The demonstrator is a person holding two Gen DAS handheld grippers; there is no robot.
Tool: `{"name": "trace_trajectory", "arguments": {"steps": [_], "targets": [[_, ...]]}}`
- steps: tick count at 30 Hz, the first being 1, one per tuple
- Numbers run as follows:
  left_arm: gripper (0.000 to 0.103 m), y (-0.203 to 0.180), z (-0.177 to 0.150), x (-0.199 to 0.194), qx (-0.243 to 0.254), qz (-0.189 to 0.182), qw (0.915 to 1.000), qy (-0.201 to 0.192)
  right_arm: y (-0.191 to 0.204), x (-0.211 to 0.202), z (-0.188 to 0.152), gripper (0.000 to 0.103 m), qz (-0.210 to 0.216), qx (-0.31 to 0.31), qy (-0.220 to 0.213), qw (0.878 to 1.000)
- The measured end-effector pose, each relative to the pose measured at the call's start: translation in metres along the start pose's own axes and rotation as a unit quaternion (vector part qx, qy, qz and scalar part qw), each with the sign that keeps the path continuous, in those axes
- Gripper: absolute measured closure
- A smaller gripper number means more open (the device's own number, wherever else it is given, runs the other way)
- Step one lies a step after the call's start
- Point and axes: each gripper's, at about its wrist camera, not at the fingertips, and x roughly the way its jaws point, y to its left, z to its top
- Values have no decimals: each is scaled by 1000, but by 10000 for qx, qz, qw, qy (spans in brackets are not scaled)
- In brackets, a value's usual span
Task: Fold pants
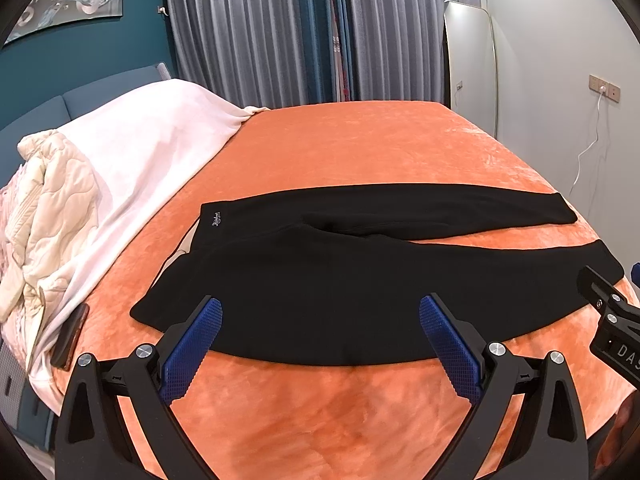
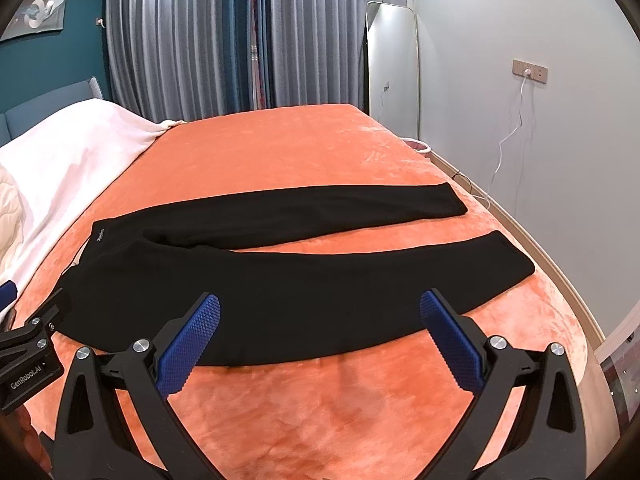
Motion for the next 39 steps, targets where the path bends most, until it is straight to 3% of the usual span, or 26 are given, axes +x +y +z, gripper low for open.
{"name": "trace_trajectory", "arguments": {"steps": [39], "targets": [[5, 16, -1, -6, -129, 11, 9999, 43, 15, -14, 5, 5, 69, -187, -75, 9998]]}}
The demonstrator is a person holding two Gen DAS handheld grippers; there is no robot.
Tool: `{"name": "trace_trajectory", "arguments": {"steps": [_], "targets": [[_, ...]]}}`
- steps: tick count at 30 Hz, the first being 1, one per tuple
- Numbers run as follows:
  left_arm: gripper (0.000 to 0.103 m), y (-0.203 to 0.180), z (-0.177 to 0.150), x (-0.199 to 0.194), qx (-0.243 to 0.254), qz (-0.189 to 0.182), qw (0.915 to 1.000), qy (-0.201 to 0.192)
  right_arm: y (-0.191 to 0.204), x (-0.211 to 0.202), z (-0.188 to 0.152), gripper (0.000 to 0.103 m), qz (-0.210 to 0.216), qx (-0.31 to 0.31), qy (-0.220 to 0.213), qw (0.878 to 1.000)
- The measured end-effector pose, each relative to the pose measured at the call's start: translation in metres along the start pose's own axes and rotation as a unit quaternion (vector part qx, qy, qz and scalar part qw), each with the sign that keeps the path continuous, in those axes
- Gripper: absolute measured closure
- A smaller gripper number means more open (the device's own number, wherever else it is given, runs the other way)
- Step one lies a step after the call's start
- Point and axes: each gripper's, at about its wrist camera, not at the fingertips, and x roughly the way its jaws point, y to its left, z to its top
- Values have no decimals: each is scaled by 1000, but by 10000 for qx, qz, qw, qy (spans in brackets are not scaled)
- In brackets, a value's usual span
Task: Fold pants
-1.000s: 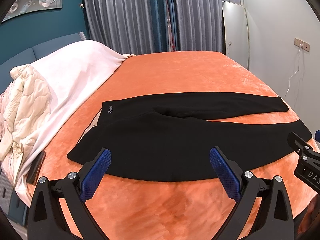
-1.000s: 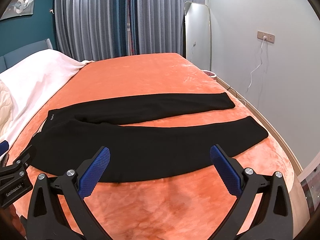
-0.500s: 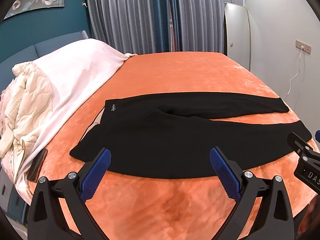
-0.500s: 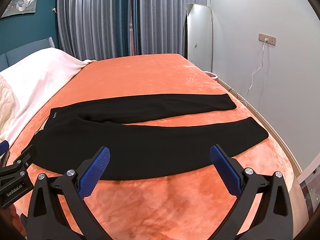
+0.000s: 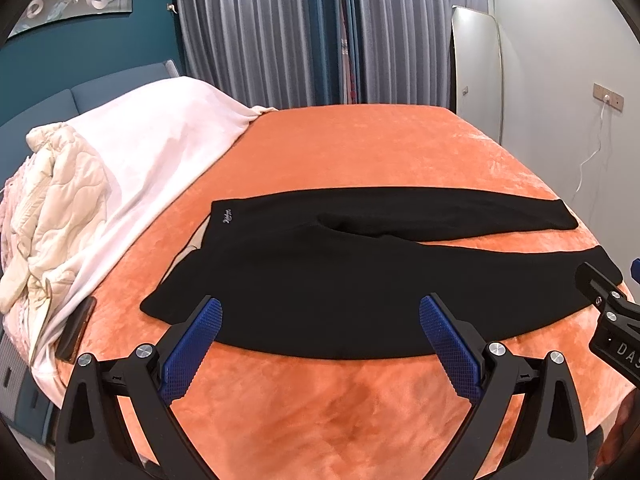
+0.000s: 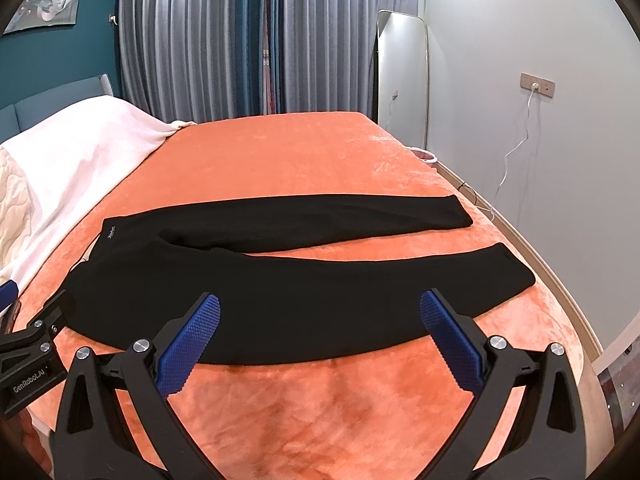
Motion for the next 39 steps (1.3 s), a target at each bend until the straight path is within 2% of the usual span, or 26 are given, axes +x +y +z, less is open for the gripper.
{"name": "trace_trajectory", "arguments": {"steps": [1, 4, 6, 7, 8, 9, 11, 14, 16, 20, 22, 26, 30, 33, 36, 39], "targets": [[5, 2, 3, 5, -33, -90, 10000, 29, -2, 4, 1, 5, 29, -13, 18, 10000], [5, 29, 23, 37, -506, -754, 9953, 349, -19, 32, 9, 5, 37, -165, 147, 9997], [5, 55, 44, 69, -780, -923, 9915, 487, -40, 65, 21, 5, -126, -154, 241, 9995], [6, 70, 55, 89, -902, -831, 9910, 536, -51, 83, 27, 5, -189, -120, 301, 9993], [6, 91, 72, 121, -1028, -574, 9911, 619, -62, 103, 34, 5, -248, -78, 386, 9989], [6, 103, 81, 140, -1096, -416, 9909, 662, -81, 134, 45, 5, -380, -11, 528, 9979], [6, 132, 101, 186, -1238, -23, 9891, 799, -101, 170, 59, 5, -610, 94, 629, 9961], [6, 171, 125, 256, -1411, 271, 9825, 1188, -133, 223, 85, 5, -943, 166, 706, 9929], [7, 192, 136, 296, -1461, 644, 9774, 1383, -153, 257, 100, 5, -1095, 204, 773, 9908], [7, 207, 150, 349, -1274, 958, 9737, 1628, -186, 307, 119, 5, -1110, 473, 960, 9880], [7, 217, 155, 375, -1287, 967, 9710, 1768, -204, 331, 127, 5, -1042, 668, 1067, 9866], [7, 234, 152, 412, -1430, 1175, 9613, 2040, -231, 363, 138, 5, -1035, 863, 1235, 9832], [7, 243, 144, 441, -1275, 1449, 9554, 2237, -248, 394, 143, 5, -991, 904, 1460, 9802], [6, 240, 138, 459, -1216, 1478, 9511, 2425, -250, 414, 142, 5, -968, 876, 1691, 9769], [5, 241, 136, 468, -1224, 1541, 9510, 2385, -244, 441, 138, 5, -1069, 675, 1979, 9720], [5, 246, 137, 472, -1389, 1432, 9491, 2437, -239, 459, 133, 7, -1120, 566, 2088, 9699]]}}
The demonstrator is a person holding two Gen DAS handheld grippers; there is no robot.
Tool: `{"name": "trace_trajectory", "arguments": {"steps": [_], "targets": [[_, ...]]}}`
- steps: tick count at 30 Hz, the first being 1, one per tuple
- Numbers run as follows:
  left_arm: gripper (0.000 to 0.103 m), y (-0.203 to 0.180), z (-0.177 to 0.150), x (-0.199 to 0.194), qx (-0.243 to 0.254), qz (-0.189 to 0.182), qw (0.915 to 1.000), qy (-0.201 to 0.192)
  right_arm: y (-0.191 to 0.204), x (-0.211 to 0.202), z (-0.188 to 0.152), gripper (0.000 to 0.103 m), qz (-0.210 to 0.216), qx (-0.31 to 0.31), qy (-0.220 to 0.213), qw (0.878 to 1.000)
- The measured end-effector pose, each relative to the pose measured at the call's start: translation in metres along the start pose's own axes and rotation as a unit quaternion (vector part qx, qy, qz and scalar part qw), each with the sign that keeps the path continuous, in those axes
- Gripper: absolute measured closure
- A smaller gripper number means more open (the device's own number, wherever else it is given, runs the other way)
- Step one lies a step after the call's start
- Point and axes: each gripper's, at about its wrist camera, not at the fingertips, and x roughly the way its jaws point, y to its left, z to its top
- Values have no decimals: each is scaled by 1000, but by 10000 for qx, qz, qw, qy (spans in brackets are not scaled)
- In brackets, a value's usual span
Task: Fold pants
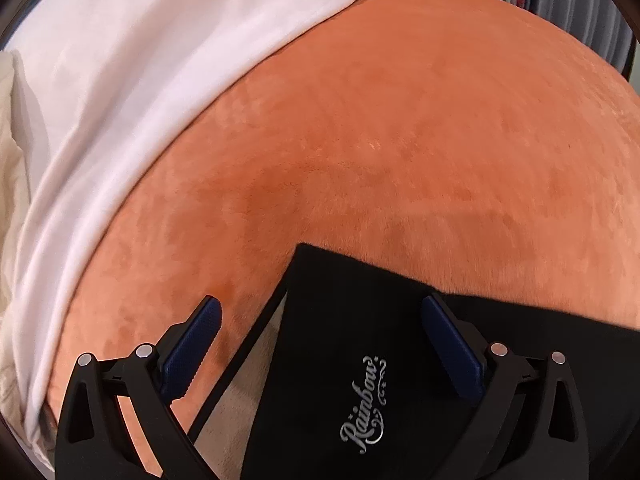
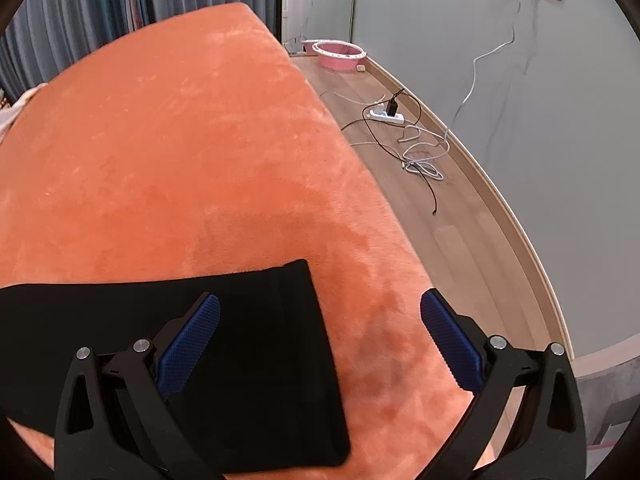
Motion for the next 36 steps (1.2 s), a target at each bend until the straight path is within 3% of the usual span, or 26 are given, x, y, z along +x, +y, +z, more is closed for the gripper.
{"name": "trace_trajectory", "arguments": {"steps": [1, 2, 3, 4, 5, 6, 10, 17, 22, 27, 32, 36], "targets": [[10, 1, 2, 2, -32, -74, 10000, 33, 3, 3, 0, 14, 81, -19, 5, 10000], [16, 2, 2, 1, -47, -158, 9999, 39, 7, 5, -1, 44, 175, -53, 9, 9998], [34, 3, 3, 1, -62, -397, 9992, 48, 12, 9, -3, 59, 286, -97, 89, 9995], [47, 2, 3, -2, -65, -464, 9989, 54, 17, 10, -5, 60, 449, -73, 139, 9989], [59, 1, 3, -5, -38, -431, 9991, 5, 19, 7, -6, 72, 385, -79, 70, 9992], [83, -2, 3, -11, 108, -475, 9988, -20, 24, 3, -7, 87, 348, -182, 12, 9992], [83, 1, 1, -37, 333, -555, 9974, -314, 31, -21, -8, 90, 408, -281, -274, 9984], [83, 32, -20, -126, 306, -1282, 9861, -1016, 23, -106, -17, 91, 853, -212, -1010, 9910], [83, 70, -74, -209, 478, -2005, 9648, -1636, 19, -171, -41, 91, 1255, -415, -1501, 9798], [82, 106, -127, -246, 617, -2261, 9545, -1842, 7, -218, -79, 90, 1488, -693, -1847, 9690], [82, 139, -180, -239, 645, -2239, 9586, -1634, -9, -234, -126, 90, 1564, -954, -1873, 9651], [81, 158, -218, -201, 571, -2043, 9704, -1154, -21, -223, -169, 90, 1461, -1179, -1572, 9696]]}}
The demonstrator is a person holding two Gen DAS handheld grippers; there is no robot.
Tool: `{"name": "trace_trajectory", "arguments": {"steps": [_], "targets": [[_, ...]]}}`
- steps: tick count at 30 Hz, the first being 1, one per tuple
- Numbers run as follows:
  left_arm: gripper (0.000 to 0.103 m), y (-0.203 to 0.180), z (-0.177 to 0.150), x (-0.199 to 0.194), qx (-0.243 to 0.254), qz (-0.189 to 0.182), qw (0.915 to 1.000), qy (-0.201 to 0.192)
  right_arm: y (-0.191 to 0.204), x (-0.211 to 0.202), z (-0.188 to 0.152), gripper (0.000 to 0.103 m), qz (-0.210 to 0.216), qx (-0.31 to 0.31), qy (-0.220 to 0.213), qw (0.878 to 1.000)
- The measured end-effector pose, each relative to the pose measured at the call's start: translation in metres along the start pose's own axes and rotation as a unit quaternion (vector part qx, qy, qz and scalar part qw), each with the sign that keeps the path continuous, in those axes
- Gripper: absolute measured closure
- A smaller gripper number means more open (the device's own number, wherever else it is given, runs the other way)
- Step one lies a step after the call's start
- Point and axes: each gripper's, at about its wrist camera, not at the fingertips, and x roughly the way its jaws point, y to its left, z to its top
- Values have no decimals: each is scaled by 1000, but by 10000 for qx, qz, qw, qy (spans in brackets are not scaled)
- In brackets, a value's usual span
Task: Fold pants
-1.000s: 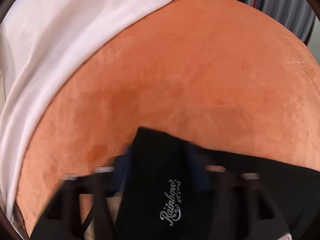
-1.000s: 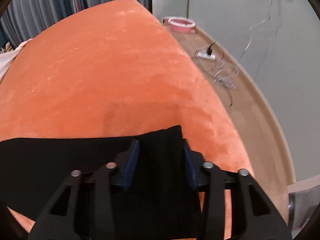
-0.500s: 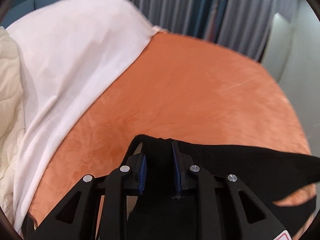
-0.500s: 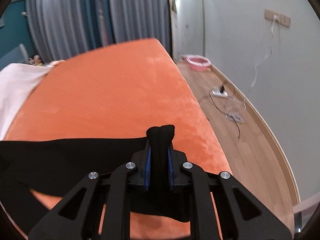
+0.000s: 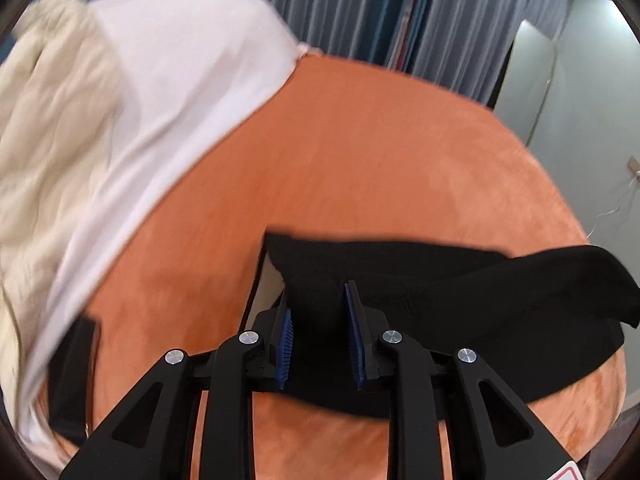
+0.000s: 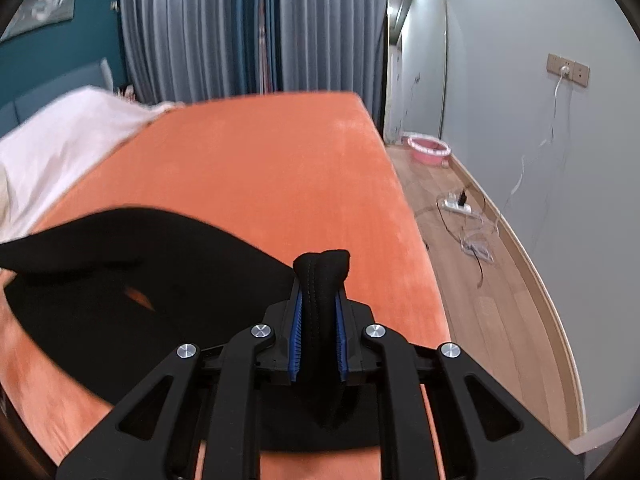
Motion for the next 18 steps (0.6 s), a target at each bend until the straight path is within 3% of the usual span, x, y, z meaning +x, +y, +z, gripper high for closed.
{"name": "trace_trajectory", "arguments": {"steps": [7, 9, 11, 13, 14, 16, 18], "targets": [[79, 30, -54, 61, -167, 352, 9972, 633, -12, 39, -82, 90, -297, -187, 1087, 9935], [76, 28, -57, 62, -182, 416, 9974, 555, -13, 46, -97, 77, -298, -149, 1282, 9912], [74, 26, -56, 57, -253, 455, 9973, 524, -17, 38, -103, 63, -404, -7, 1146, 9926], [64, 28, -57, 46, -285, 480, 9971, 526, -20, 21, -107, 50, -399, 212, 1025, 9937], [61, 30, -57, 40, -303, 512, 9969, 510, -23, 11, -108, 47, -401, 325, 943, 9942], [44, 35, -57, 20, -460, 515, 9970, 341, -32, -11, -107, 47, -301, 654, 717, 9948], [37, 38, -59, -1, -734, 301, 9968, 105, -35, -33, -106, 47, -55, 1065, 445, 9933]]}}
